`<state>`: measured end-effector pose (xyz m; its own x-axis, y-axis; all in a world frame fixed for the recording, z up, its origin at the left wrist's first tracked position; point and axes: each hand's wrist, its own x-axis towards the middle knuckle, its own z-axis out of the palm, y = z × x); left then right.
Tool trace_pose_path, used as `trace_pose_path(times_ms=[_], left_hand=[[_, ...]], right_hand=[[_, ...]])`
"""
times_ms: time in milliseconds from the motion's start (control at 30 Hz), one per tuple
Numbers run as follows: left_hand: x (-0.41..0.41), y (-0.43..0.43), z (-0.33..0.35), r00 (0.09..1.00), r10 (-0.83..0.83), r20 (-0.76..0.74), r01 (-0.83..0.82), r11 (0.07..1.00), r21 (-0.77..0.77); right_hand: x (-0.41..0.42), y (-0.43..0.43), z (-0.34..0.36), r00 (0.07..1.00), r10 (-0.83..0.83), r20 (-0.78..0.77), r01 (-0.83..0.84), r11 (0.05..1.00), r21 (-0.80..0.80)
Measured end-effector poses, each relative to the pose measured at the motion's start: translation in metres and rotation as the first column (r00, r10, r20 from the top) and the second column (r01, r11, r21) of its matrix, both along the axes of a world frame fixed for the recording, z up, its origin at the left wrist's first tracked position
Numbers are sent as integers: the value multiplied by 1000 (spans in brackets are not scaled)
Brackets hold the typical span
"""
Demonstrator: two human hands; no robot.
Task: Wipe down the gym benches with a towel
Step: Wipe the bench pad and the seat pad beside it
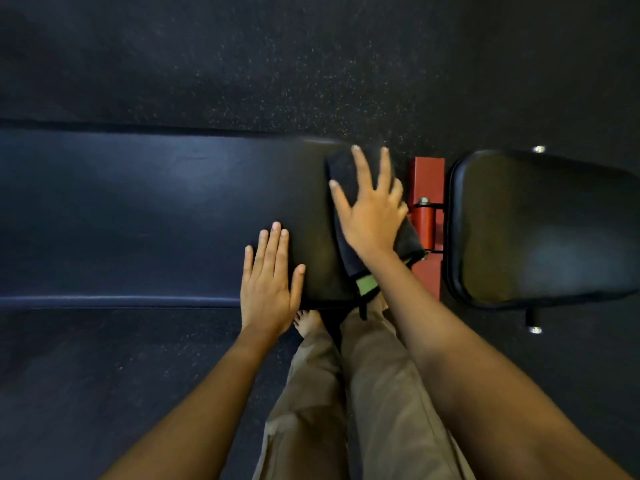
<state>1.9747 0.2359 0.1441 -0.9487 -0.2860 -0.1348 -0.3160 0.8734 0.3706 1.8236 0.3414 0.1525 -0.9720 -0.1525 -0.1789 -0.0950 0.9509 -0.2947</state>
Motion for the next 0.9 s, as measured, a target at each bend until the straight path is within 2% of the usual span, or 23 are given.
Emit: trace_pose_path(times_ms=[67,133,233,300,400,467,533,600,767,900], left_hand=[[1,-1,0,1000,-1,-3,1,1000,14],[0,0,0,1000,5,1,-5,1000,17],[-1,1,-1,1000,7,5,-7,1000,7],[0,0,-1,1000,2,-1,-2,1000,21],[0,-2,-2,1000,-2,-13,3,1000,30],[0,-1,-1,1000,2,-20,-1,999,34],[0,-1,0,1000,8,-21,-7,999,41],[0,-2,1,1000,13,-14,-12,999,47],[0,-1,1,1000,17,-2,-17,999,41],[-1,-2,1,1000,11,-10,-11,999,53]], right_hand=[[30,20,-2,995,-95,-11,95,995,-18],[81,38,0,994,-113,-1,113,993,-39],[140,41,6,995,100,-4,-100,995,13],[128,27,7,977,212,-33,-212,977,9],[62,7,4,949,312,-51,-312,950,3],[14,4,2,967,253,1,-253,967,-2],[-7,13,-1,994,105,31,-105,994,-28],[13,27,-1,999,40,21,-39,998,-57],[123,34,9,977,212,-38,-210,977,43],[72,7,6,934,352,-60,-351,936,31]])
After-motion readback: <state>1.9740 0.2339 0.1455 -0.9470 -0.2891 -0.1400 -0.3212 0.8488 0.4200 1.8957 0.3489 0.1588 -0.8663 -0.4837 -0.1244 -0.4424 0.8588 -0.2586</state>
